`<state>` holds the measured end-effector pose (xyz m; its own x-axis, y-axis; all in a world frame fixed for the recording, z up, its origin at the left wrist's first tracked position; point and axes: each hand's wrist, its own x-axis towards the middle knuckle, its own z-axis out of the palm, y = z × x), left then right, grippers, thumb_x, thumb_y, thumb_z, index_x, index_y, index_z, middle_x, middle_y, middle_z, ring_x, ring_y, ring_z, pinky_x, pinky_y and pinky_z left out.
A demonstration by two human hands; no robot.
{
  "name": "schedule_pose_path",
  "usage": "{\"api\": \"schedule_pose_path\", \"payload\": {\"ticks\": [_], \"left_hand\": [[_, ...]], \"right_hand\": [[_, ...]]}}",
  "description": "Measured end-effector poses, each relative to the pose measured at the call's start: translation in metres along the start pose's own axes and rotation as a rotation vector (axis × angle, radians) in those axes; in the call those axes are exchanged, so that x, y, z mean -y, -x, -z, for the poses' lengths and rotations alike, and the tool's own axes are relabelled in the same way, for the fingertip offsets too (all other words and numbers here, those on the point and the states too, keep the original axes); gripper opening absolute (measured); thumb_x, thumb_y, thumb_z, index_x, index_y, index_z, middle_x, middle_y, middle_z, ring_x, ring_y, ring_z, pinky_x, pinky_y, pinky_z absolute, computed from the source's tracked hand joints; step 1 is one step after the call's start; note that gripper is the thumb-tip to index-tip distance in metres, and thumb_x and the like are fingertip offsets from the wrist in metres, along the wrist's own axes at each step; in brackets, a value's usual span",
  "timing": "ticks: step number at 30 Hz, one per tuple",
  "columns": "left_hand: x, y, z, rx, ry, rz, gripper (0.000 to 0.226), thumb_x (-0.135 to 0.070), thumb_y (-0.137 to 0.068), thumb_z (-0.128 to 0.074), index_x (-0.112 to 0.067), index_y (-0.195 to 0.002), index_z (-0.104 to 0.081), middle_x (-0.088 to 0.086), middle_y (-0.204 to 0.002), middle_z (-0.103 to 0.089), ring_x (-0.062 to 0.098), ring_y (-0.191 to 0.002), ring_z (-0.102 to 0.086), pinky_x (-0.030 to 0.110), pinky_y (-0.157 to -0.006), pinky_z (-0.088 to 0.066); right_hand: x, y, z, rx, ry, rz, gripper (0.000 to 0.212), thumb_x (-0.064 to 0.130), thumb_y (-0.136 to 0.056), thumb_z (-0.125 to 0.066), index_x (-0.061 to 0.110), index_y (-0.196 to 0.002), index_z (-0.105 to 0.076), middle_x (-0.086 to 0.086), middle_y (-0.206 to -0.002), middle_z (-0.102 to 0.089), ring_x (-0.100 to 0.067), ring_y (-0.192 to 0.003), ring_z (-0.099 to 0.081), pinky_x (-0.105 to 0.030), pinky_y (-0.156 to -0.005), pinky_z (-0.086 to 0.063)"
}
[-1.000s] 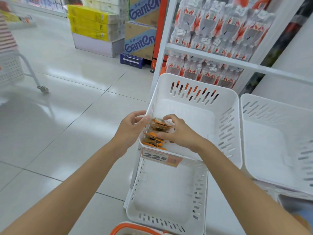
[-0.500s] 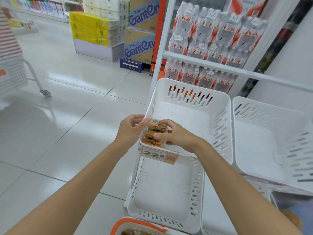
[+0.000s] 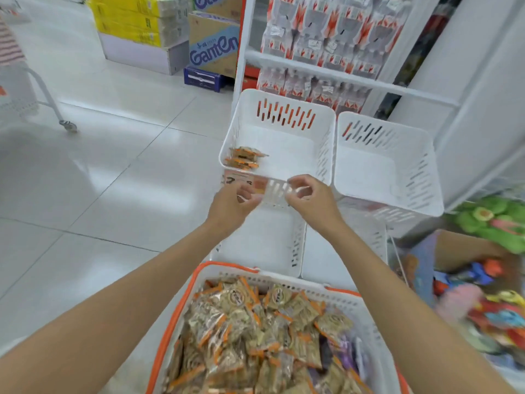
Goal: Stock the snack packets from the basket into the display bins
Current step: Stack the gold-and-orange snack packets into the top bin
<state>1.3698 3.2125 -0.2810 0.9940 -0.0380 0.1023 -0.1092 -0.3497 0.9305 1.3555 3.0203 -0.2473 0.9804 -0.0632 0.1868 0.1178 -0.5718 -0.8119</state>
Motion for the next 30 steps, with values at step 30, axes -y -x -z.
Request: {"api": "schedule_pose_path", "payload": {"ticks": [30], "left_hand": [[0.057,0.156,-0.116,0.697,0.336,0.728,0.085,-0.002,-0.079,-0.077,-0.010,-0.150,-0.032,0.008,-0.151,-0.042,0.023,-0.130,-0.051,0.042,-0.097,-0.053]], "right_hand": [[-0.141,0.231,0.058,0.421,0.139,-0.455,0.068,0.027,-0.087,-0.073,0.024,-0.147,-0.040,0.001,-0.151,-0.042,-0.015,-0.137,-0.041,-0.031,-0.107,-0.039]]}}
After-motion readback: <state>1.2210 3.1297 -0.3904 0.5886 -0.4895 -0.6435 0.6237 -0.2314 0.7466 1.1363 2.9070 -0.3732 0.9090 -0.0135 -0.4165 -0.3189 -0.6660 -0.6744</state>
